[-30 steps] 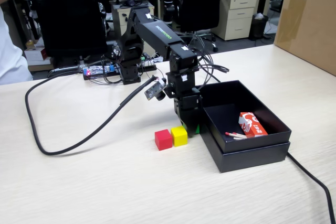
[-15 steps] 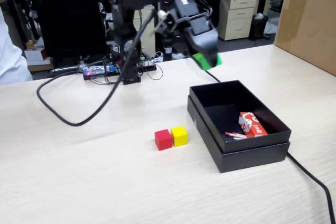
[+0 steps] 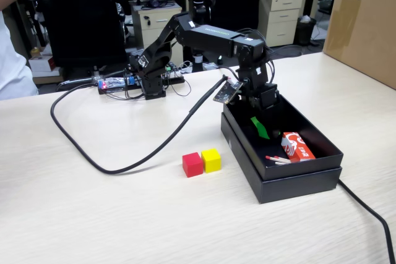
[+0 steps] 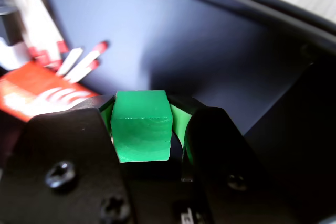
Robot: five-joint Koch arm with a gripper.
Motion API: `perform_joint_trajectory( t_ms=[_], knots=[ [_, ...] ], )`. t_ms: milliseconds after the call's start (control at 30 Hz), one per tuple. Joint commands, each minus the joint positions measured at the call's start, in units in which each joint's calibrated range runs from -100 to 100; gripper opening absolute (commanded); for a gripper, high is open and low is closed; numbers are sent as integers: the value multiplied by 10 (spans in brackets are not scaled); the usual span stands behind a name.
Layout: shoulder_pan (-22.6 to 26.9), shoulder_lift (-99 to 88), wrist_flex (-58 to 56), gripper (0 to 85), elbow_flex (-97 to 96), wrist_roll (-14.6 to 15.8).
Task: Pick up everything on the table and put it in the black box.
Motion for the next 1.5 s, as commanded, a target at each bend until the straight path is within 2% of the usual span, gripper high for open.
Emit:
perform_joint_trajectory(
  t_ms=[0, 133, 233, 300, 333, 567, 767, 1067, 1467],
  knots=[
    [1, -9, -7, 116, 21, -5],
    [1, -9, -19, 265, 3, -5],
    [0, -31, -21, 287, -12, -4],
    [0, -63, -21, 415, -31, -4],
    [-1, -87, -21, 437, -39, -4],
    [-19, -328, -21, 441, -66, -3],
    [-66, -445, -21, 441, -135, -36],
    [-101, -358, -21, 465, -221, -46],
    [-111, -127, -13, 464, -137, -49]
  ],
)
